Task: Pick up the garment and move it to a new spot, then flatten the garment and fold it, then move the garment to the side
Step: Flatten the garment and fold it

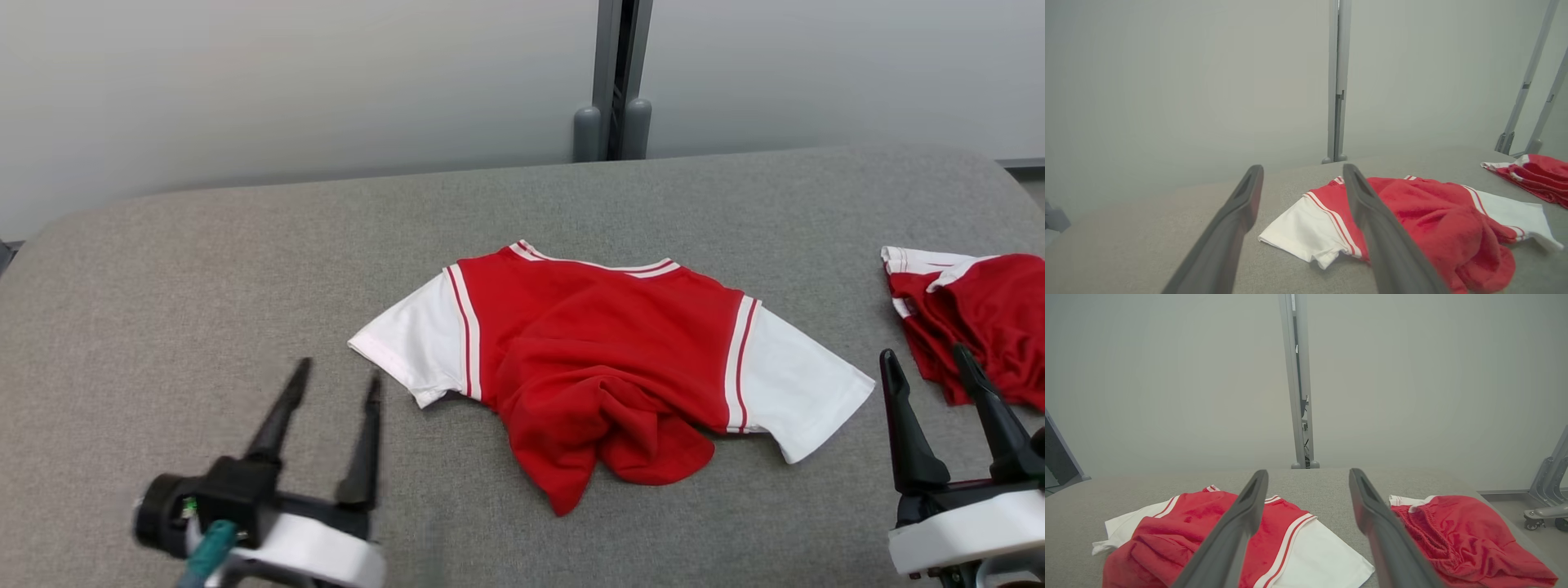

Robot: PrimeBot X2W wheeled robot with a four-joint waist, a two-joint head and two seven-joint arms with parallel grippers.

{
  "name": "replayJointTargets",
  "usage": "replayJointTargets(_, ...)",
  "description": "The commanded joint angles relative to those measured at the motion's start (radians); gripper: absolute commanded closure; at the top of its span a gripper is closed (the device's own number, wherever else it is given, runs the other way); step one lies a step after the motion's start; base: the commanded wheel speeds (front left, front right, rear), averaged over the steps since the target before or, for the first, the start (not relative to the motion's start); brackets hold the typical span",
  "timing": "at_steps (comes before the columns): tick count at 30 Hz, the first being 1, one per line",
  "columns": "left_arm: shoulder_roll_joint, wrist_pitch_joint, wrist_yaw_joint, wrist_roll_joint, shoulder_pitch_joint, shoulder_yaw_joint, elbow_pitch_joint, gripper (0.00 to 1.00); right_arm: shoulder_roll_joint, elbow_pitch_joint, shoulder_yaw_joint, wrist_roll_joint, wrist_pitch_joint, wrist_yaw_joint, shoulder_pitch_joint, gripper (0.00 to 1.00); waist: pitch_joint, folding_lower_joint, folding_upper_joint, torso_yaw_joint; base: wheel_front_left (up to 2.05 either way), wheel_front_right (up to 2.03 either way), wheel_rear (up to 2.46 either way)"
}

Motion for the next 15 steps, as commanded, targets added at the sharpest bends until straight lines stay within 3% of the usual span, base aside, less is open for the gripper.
replayJointTargets(1, -0.007, 0.005, -0.012, 0.006, -0.019, -0.013, 0.000, 0.00, -0.002, -0.003, 0.002, -0.010, 0.005, 0.000, -0.008, 0.00, 0.009, 0.0000, -0.0001, -0.003, 0.00, 0.00, 0.00)
replayJointTargets(10, -0.099, 0.065, -0.161, 0.007, -0.100, -0.246, 0.112, 0.00, 0.001, -0.003, 0.021, -0.002, 0.000, 0.000, -0.045, 0.00, 0.093, 0.0000, -0.0001, -0.048, 0.00, 0.00, 0.00)
replayJointTargets(15, -0.114, 0.087, -0.206, 0.011, -0.141, -0.324, 0.226, 0.00, 0.005, 0.003, 0.029, 0.002, -0.010, 0.000, -0.073, 0.00, 0.146, 0.0000, -0.0001, -0.083, 0.00, 0.00, 0.00)
